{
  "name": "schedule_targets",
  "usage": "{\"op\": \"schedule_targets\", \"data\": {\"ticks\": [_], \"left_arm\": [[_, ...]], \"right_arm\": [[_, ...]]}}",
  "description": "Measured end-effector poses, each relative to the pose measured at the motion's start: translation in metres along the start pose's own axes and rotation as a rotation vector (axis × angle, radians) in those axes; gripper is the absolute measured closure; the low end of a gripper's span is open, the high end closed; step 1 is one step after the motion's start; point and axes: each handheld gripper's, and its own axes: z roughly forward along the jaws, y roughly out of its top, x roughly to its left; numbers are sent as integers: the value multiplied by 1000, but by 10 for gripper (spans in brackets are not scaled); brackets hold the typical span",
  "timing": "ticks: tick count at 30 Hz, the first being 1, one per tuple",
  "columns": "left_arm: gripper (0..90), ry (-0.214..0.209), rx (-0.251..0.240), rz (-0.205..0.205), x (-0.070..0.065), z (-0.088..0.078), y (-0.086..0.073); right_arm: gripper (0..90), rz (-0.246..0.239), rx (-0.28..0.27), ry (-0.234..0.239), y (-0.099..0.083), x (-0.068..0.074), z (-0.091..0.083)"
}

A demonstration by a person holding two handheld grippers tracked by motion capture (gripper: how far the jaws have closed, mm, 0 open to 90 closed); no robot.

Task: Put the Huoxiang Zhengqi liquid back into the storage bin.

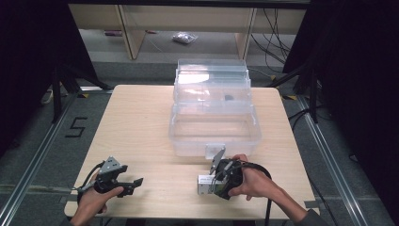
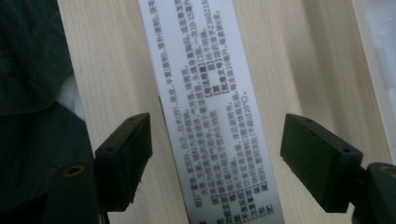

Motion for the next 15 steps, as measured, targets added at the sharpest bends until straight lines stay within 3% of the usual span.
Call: {"op": "schedule_targets", "data": {"ticks": [1,3,4,9,10,12,14,15], "left_arm": [[160,1,4,0,0,0,0],[160,1,0,3,0,0,0],[160,0,-1,2,0,0,0],[160,2,4,0,0,0,0],[160,1,3,0,0,0,0],[160,0,0,2,0,0,0],[160,1,4,0,0,0,0],[160,1,4,1,0,0,0]], "right_arm": [[288,-58,12,-8,1,-4,2],[309,-28,15,-18,1,-1,2],[331,-67,13,-11,2,-3,3],[393,-63,42,-1,4,-2,4],[403,-97,40,-1,5,-4,5],[432,-72,53,-5,5,-2,5],[457,-85,58,4,5,-3,5],[469,-118,60,5,6,-4,5]]}}
